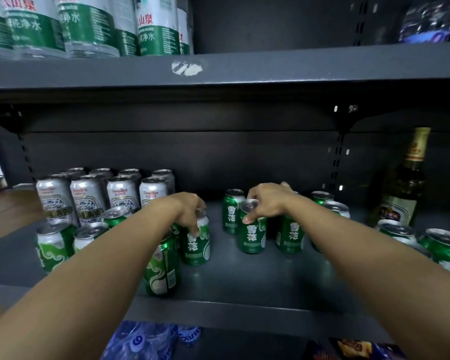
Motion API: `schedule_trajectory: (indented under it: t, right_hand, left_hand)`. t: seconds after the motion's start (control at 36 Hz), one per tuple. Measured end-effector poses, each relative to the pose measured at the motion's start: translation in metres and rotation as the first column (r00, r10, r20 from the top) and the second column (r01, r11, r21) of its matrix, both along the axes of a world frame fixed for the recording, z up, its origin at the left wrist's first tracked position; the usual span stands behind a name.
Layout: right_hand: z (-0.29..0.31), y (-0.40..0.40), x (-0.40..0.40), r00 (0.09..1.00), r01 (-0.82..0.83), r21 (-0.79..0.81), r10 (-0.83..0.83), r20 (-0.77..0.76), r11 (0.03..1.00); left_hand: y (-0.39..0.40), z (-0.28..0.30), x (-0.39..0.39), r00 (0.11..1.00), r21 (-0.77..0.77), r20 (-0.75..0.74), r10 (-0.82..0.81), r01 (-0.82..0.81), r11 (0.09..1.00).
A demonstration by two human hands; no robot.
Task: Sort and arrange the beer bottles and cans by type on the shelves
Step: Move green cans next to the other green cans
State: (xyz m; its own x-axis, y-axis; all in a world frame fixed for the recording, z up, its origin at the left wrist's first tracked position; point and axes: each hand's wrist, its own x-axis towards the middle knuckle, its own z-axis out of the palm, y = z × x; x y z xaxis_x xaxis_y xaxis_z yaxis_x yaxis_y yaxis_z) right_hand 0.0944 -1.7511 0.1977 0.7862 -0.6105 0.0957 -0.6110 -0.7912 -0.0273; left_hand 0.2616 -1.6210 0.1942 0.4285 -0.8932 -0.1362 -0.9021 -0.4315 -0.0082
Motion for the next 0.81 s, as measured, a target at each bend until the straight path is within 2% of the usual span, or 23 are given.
schedule_trajectory:
  t: [0.06, 0.28, 0.64, 0.81]
  right_hand:
    - [0.0, -0.009, -0.002, 0.999, 0.043, 0.012, -0.043, -0.019, 0.999]
    - [-0.003, -0.025, -0.001, 0.988, 0.127, 0.041, -0.123, -0.09, 0.991]
    - [-0.015, -0.028, 0.006, 0.982, 0.164, 0.033, -0.16, -0.099, 0.986]
    - [-0.014, -0.024, 0.009, 0.975, 0.173, -0.018, -0.174, -0.137, 0.985]
  left_hand:
    - [-0.002, -0.002, 0.003, 1.0, -0.051, 0.006, -0.025, 0.025, 0.998]
    - [-0.019, -0.013, 0.002, 0.99, -0.288, -0.14, -0.009, -0.032, 0.957]
    - [-0.065, -0.016, -0.038, 0.995, -0.294, -0.047, 0.09, -0.1, 0.951]
    - [-0.06, -0.016, -0.039, 0.999, -0.263, -0.043, 0.022, -0.033, 0.964]
